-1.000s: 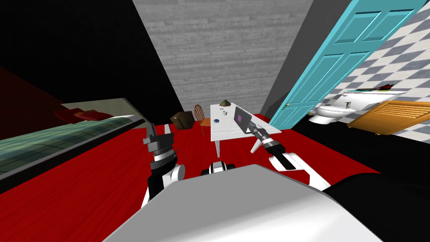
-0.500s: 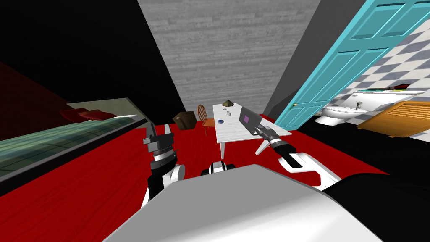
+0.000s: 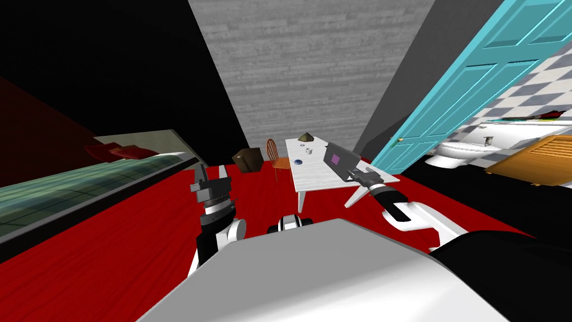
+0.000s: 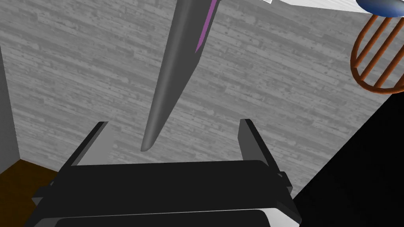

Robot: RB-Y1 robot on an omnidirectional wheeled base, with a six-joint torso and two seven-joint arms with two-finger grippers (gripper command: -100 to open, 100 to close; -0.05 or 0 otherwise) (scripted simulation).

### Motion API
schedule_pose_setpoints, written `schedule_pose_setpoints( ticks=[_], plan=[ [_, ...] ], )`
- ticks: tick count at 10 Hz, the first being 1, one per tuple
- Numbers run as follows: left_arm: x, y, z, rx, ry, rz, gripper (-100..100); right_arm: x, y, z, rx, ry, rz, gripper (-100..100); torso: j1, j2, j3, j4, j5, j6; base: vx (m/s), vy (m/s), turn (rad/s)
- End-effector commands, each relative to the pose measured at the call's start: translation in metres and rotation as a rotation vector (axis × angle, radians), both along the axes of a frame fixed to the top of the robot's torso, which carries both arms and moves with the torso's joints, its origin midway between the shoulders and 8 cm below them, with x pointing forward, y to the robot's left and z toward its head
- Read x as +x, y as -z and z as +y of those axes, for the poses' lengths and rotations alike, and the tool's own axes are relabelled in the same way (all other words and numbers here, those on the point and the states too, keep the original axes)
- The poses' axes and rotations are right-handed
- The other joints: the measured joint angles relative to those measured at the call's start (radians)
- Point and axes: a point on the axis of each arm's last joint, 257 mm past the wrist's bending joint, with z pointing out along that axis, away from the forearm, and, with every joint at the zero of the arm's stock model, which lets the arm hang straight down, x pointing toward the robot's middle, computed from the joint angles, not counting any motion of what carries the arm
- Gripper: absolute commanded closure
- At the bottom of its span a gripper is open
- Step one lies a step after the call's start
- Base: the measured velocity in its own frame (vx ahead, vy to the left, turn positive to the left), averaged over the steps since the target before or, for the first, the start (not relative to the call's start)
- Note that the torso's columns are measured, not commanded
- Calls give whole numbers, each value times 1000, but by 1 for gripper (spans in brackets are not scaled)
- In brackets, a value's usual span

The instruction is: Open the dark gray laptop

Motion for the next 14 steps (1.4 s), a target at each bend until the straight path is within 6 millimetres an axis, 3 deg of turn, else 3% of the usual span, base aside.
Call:
schedule_pose_setpoints(
  ticks=[1,2,3,7,10,11,14],
  plan=[
    [0,0,0,0,0,0,0,-10,-6,-43,-138,86,63,-100,2,-2,-1,0,1,0,78,125,22],
    [0,0,0,0,0,0,0,-10,-6,-43,-138,86,63,-100,2,-3,-2,-1,1,0,58,91,3],
    [0,0,0,0,0,0,0,-17,-14,-70,-232,138,102,-100,-1,-2,-1,-1,0,0,57,103,31],
    [0,0,0,0,0,0,0,-27,-40,-113,-404,220,161,-100,-1,1,0,0,0,0,52,101,17],
    [0,0,0,0,0,0,0,-27,-41,-116,-417,225,164,-100,-3,0,0,0,-1,0,23,45,5],
    [0,0,0,0,0,0,0,-27,-41,-116,-416,225,164,100,-3,0,0,0,-1,0,0,0,0],
    [0,0,0,0,0,0,0,-27,-41,-129,-311,213,167,100,-3,-1,-1,-1,-1,-1,-22,-37,26]
  ],
)
